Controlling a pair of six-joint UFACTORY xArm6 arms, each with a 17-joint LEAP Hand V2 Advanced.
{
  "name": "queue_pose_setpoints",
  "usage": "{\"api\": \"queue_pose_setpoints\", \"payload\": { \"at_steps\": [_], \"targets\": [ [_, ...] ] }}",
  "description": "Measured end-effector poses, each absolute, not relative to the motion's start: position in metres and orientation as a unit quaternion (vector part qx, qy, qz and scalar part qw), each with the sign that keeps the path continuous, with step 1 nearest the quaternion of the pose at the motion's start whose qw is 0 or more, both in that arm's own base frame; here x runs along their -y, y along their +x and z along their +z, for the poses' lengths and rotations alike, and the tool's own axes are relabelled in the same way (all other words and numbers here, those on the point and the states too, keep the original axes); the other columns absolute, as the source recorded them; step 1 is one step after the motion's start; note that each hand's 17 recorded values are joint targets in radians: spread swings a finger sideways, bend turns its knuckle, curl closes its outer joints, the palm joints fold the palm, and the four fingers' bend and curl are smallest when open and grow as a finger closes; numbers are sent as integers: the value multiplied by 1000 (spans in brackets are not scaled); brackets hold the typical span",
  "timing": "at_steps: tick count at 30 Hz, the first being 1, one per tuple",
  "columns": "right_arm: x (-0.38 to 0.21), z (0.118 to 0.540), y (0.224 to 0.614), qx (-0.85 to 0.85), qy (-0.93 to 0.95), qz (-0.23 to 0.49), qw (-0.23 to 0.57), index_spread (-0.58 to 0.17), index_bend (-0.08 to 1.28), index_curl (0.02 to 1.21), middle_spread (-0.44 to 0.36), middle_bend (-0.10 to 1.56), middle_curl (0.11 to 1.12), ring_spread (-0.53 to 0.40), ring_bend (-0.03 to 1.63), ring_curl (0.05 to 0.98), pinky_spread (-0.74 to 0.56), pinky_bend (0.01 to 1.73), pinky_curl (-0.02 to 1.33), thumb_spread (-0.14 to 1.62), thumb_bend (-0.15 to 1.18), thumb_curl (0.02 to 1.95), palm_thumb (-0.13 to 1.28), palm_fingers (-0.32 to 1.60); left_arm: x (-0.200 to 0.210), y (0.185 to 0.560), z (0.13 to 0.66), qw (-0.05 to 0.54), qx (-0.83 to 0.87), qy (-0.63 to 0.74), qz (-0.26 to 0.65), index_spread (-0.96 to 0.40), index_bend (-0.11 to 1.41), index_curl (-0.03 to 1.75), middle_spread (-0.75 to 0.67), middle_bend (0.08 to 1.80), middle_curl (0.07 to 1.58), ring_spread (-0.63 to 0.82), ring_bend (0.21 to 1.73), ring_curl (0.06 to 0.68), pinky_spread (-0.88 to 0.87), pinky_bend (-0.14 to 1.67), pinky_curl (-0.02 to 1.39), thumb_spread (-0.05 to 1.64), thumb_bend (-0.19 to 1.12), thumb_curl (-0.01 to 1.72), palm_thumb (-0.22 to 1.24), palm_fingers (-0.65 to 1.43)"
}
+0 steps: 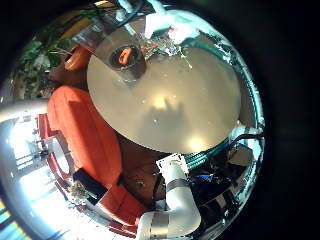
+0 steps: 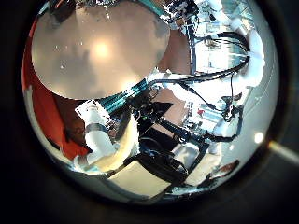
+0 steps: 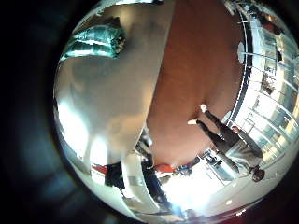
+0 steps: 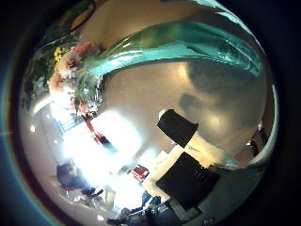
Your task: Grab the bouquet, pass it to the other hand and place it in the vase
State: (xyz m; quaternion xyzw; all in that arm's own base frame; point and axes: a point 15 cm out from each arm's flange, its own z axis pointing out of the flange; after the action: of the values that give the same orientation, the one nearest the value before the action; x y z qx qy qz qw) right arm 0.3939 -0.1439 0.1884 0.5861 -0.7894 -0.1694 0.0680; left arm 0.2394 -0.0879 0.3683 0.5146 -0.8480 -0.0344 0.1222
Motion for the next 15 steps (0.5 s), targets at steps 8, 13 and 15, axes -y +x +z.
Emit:
{"api": "queue_pose_setpoints", "payload": {
  "at_steps": [8, 13, 15],
  "targets": [
    [142, 184, 392, 790, 584, -172, 76, -404, 214, 372, -187, 379, 398, -140, 741, 219, 245, 376, 108, 1066, -20, 358, 526, 646, 89, 239, 368, 123, 849, 512, -35, 117, 163, 288, 480, 191, 312, 588, 423, 222, 545, 224, 321, 1055, -25, 342, 412, -11],
    [140, 179, 392, 785, 589, -170, 90, -398, 226, 393, -244, 481, 441, -231, 874, 263, -13, 513, 95, 1060, -7, 374, 602, 1104, 88, 239, 368, 124, 850, 512, -37, 117, 162, 289, 480, 191, 311, 588, 422, 222, 545, 224, 321, 1055, -25, 342, 412, -11],
    [141, 178, 391, 784, 589, -167, 97, -401, 275, 438, -279, 535, 474, -249, 923, 306, -146, 648, 137, 1051, -7, 386, 647, 1245, 87, 239, 368, 123, 849, 512, -36, 117, 162, 290, 480, 191, 311, 588, 422, 222, 545, 224, 321, 1055, -25, 342, 412, -11]
  ]
}}
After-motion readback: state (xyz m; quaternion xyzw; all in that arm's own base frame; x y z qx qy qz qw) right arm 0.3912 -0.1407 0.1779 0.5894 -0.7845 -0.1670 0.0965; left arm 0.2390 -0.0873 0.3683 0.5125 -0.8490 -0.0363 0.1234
